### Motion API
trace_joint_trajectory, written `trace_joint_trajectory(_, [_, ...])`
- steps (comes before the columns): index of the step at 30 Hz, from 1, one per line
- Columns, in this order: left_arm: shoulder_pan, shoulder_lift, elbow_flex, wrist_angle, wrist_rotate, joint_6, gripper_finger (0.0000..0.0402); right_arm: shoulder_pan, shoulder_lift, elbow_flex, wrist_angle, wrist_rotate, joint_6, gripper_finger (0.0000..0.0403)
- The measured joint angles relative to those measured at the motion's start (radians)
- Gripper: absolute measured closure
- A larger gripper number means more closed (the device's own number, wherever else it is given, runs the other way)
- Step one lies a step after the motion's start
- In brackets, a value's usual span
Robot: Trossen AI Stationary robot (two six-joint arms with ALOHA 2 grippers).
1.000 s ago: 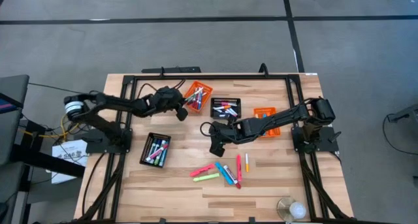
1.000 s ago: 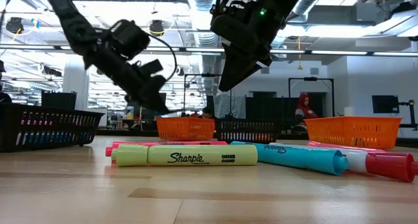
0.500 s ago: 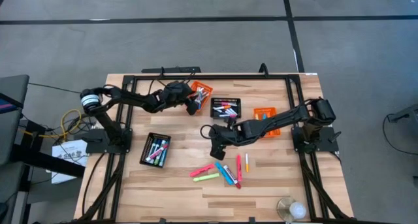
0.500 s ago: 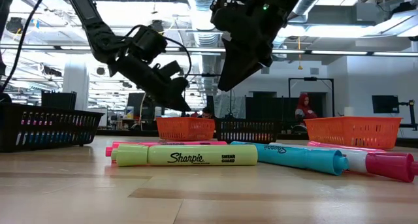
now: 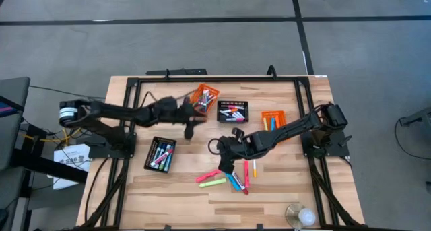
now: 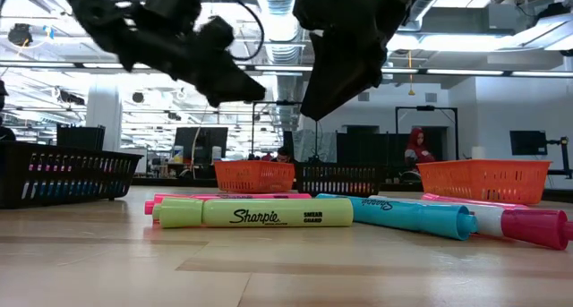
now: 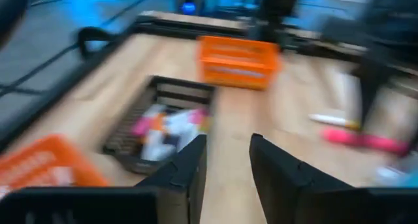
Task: Pick & Place Markers
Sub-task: Put the pink highlighter into the right orange bin
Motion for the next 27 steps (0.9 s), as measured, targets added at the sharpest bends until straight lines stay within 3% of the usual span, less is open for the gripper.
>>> trace_joint_trajectory(4, [-0.14, -0.057, -0.085, -0.002, 0.007, -0.034, 0.0294, 0.014, 0.0, -0.003, 0.015, 0.001, 0.009, 0.026])
trace_joint_trajectory(7, [-0.258, -0.065, -0.138, -0.004, 0.0, -0.062, 0.0295, 0.029, -0.001, -0.039, 0.121, -0.004, -0.002, 0.0265])
trace_joint_trajectory(14, [-0.455, -0.065, -0.182, 0.002, -0.179, -0.085, 0.0295, 0.077, -0.001, -0.218, 0.536, -0.075, -0.115, 0.0274])
trace_joint_trajectory(18, [-0.481, -0.065, -0.182, 0.018, -0.252, -0.085, 0.0295, 0.087, -0.001, -0.301, 0.691, -0.076, -0.133, 0.0273])
trace_joint_trajectory(23, [-0.464, -0.066, -0.182, 0.021, -0.258, -0.085, 0.0287, 0.069, 0.014, -0.333, 0.746, -0.077, -0.132, 0.0274])
trace_joint_trajectory(27, [-0.461, -0.066, -0.182, 0.021, -0.26, -0.085, 0.0255, 0.058, 0.099, -0.315, 0.825, -0.159, -0.184, 0.0274])
